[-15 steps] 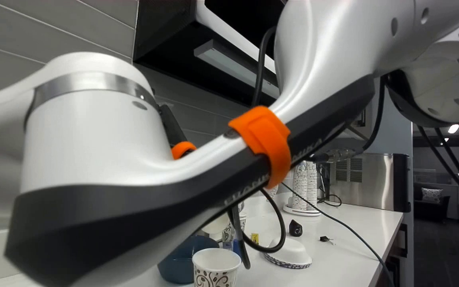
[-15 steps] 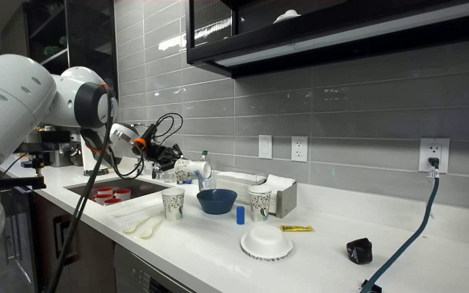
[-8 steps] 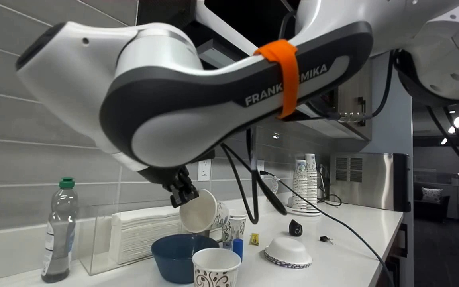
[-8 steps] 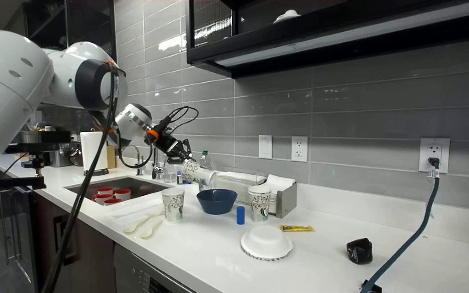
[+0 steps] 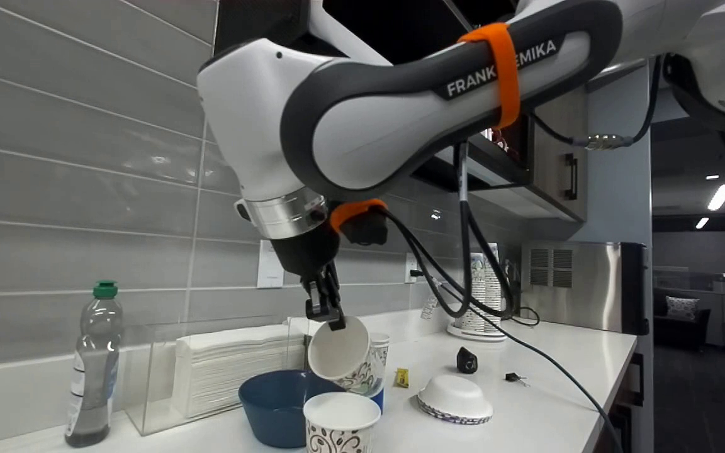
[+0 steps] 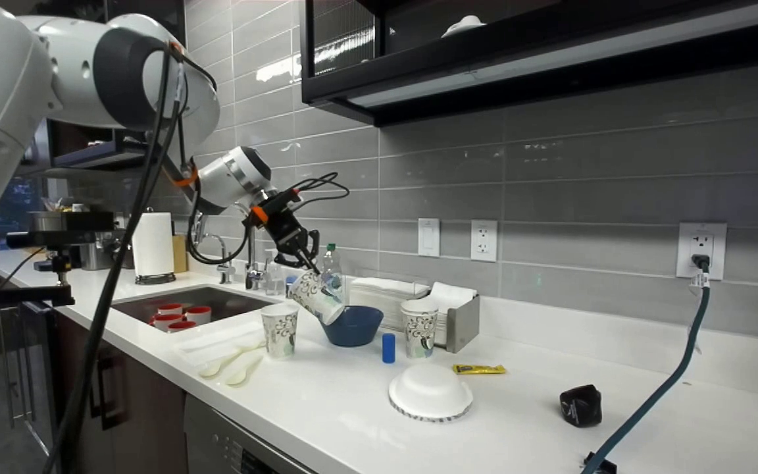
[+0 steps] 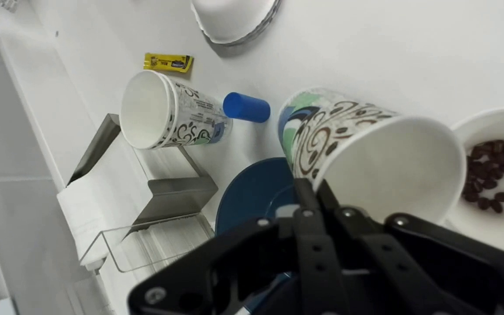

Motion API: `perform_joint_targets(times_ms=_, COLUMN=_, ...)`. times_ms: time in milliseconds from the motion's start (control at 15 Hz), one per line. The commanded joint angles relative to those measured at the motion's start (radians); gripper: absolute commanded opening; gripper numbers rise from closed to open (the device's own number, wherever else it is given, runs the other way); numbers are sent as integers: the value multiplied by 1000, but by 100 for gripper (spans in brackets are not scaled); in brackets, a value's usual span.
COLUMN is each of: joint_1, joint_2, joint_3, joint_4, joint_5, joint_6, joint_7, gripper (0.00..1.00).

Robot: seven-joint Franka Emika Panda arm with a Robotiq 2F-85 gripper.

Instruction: Pour the contents in the coffee cup on the right into the coffee cup on the left.

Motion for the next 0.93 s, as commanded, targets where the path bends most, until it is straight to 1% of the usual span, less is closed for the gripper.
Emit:
perform_joint_targets(times_ms=0, joint_1=-47, joint_2=-169, joint_3=-54, joint_4=-214, joint_5=78, joint_6=162, joint_7=88, gripper=1)
perform_joint_targets(times_ms=67, joint_1=-68, joint_2=-202, joint_3=-70, joint_4=-267, joint_5=94, joint_6=230, joint_7=123, gripper=1)
perform_joint_targets(times_ms=267, joint_1=-113, joint_2=-268, joint_3=-121, joint_4=-382, joint_5=165, joint_6=366, joint_7=201, gripper=1)
perform_joint_targets(times_ms=467, joint_1=-152, joint_2=-314, joint_3=-169, joint_4=-492, joint_5=254, joint_6=494, joint_7=249, gripper=1)
perform_joint_targets(times_ms=600, joint_1=-165, joint_2=-334, joint_3=-196, joint_4=-554, joint_5=291, joint_6=576, joint_7=296, gripper=1)
perform_joint_targets(times_ms=667, joint_1=-143, joint_2=-275, joint_3=-194, joint_4=-460, joint_5=246, joint_6=498, joint_7=245, gripper=4)
perform_joint_targets(times_ms=733, joint_1=-151, joint_2=-284, joint_3=-204, joint_4=-491, joint_5=256, joint_6=533, joint_7=262, gripper=4)
perform_joint_targets(times_ms=867, joint_1=-156, joint_2=-297, joint_3=-209, joint_4=-518, joint_5=262, joint_6=553, joint_7=278, gripper=4)
